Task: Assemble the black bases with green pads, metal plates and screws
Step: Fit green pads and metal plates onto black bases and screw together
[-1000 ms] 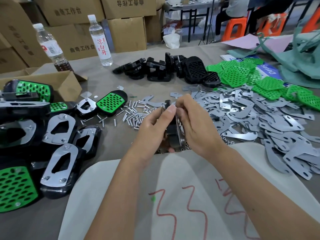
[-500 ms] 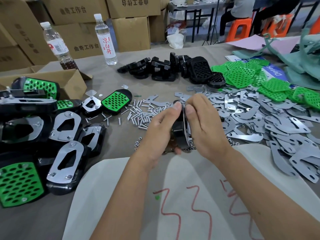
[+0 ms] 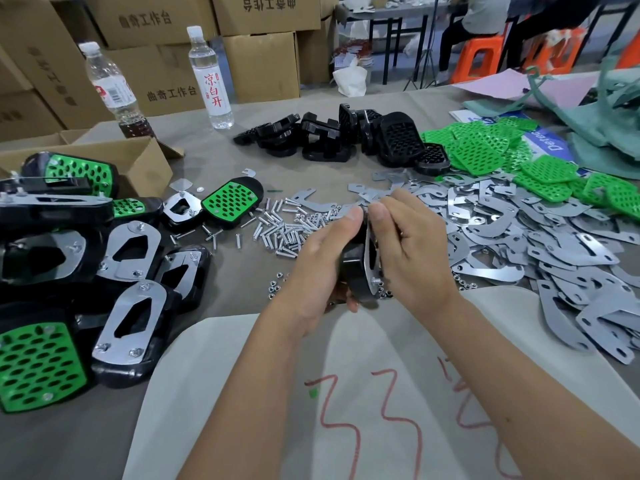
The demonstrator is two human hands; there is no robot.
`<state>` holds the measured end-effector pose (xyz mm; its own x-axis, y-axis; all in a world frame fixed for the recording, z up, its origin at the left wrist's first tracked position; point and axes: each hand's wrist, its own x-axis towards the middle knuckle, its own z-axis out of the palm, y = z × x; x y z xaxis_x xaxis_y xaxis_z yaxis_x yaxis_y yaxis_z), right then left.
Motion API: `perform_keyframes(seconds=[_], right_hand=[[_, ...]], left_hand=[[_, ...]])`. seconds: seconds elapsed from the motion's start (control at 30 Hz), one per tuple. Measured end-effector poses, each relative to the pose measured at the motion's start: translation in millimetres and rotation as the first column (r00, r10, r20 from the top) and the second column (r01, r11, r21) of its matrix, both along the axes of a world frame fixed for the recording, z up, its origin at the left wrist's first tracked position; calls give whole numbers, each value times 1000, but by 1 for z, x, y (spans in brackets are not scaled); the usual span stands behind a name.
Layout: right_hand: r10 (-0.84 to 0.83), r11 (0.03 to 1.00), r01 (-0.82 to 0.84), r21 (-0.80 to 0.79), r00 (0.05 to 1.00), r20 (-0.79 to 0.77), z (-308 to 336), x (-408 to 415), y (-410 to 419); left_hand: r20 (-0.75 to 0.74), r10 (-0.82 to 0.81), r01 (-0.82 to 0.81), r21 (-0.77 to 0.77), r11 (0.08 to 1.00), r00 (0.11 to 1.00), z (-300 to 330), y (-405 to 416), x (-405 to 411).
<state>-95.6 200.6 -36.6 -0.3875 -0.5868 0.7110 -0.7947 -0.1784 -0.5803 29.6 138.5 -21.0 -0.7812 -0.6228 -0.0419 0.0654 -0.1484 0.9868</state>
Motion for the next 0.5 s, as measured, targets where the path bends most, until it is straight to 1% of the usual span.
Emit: perform_keyframes(seconds=[0.13, 0.3, 0.4, 0.5], right_hand=[[74, 994, -74, 82, 997, 9, -2, 1, 1], [31, 999, -32, 27, 999, 30, -1, 0, 1], [70, 993, -70, 91, 997, 13, -3, -1, 1], [72, 992, -72, 109, 997, -1, -3, 0, -1]], left_hand=[[21, -6, 6, 38, 999, 1000, 0, -1, 0], [35, -11, 9, 45, 999, 999, 2, 0, 1], [65, -20, 15, 75, 997, 998, 3, 0, 2], [81, -46, 36, 116, 993, 996, 2, -1, 3]])
